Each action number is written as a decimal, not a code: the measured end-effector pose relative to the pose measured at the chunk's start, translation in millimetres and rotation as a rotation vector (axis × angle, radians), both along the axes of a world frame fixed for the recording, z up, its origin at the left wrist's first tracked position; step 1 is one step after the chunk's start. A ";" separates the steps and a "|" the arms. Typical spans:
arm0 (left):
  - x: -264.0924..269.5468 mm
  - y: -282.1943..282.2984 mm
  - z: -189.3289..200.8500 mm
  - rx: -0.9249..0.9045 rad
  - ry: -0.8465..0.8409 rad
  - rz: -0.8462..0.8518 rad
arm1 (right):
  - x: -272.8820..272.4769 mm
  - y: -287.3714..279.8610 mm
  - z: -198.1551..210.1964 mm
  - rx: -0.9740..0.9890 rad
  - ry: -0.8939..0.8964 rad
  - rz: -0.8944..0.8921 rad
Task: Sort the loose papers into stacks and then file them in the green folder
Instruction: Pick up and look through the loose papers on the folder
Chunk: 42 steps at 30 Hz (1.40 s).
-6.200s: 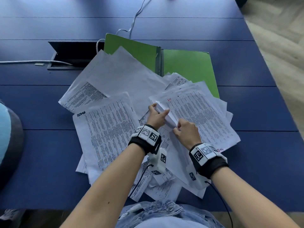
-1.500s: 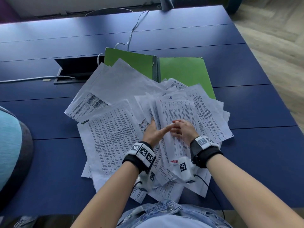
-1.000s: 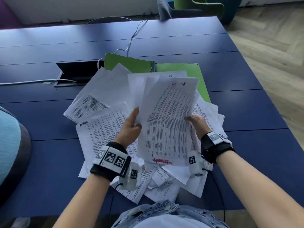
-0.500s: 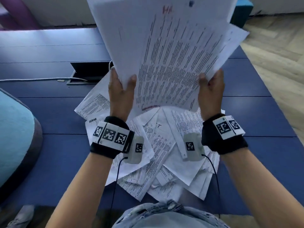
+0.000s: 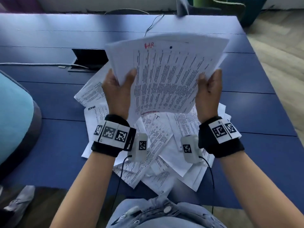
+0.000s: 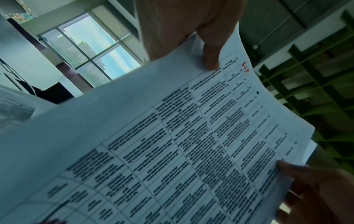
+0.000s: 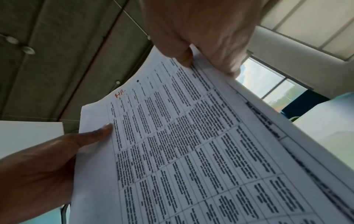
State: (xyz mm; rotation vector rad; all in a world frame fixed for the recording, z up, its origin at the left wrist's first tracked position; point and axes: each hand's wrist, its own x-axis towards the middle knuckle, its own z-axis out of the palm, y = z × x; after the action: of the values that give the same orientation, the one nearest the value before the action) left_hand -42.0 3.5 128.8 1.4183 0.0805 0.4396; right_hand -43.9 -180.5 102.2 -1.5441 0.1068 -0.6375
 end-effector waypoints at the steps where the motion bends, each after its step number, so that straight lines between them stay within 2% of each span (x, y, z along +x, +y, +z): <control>1: -0.6 3.4 -2.1 -0.016 0.006 0.016 | -2.2 0.6 3.7 0.000 -0.033 0.005; 2: -1.2 6.2 -5.8 -0.026 0.030 0.037 | -3.9 1.2 1.6 -0.001 -0.052 0.014; 6: -16.6 4.9 -31.8 -0.144 0.263 0.142 | -15.9 6.4 -33.5 -0.034 0.082 0.090; 8: -23.5 -0.3 -40.9 -0.187 0.287 0.155 | -16.4 9.6 -47.6 -0.094 0.128 0.101; 12: -21.6 7.0 -25.7 -0.142 0.168 0.201 | -8.1 23.6 -32.5 -0.158 0.030 0.036; 14: -15.3 17.1 -12.2 -0.146 0.045 0.226 | -2.1 26.3 -19.2 -0.131 -0.059 0.016; 17: -9.9 36.0 2.7 -0.137 -0.068 0.223 | -0.7 33.4 -6.6 -0.067 -0.092 0.036; 21: -10.7 61.0 -31.1 -0.093 0.083 0.183 | -13.6 47.9 -32.3 0.020 0.096 0.119; 24: -21.1 69.7 -63.7 -0.103 0.209 0.025 | -25.2 65.3 -63.2 -0.017 0.265 0.164; 26: -24.0 75.1 -71.1 -0.053 0.236 -0.010 | -24.7 78.2 -66.8 -0.092 0.297 0.122; 28: -19.0 85.3 -67.4 0.030 0.227 0.013 | -17.8 90.5 -61.1 -0.175 0.295 0.059; 30: -8.3 104.8 -62.3 0.128 0.229 0.113 | -8.6 103.4 -51.0 -0.231 0.280 0.007; 32: 1.6 129.7 -65.7 0.190 0.242 0.213 | 0.1 117.5 -50.6 -0.239 0.318 0.037; 35: 9.1 163.0 -87.9 0.295 0.401 0.274 | 6.9 144.3 -69.7 -0.339 0.529 0.169; 38: 8.4 181.0 -119.7 0.459 0.721 0.257 | 7.4 168.7 -99.7 -0.553 0.773 0.288; 40: 7.2 187.5 -135.4 0.534 0.916 0.226 | 6.7 180.6 -116.1 -0.661 0.864 0.295; 42: 6.5 189.1 -143.1 0.587 1.039 0.176 | 5.2 188.0 -123.7 -0.738 0.937 0.234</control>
State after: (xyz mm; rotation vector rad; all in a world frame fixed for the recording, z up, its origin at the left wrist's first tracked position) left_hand -35.5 192.6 -14.3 2.1050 0.9848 -0.2020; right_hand -38.7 7.5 -21.5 -2.4262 0.4204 0.3324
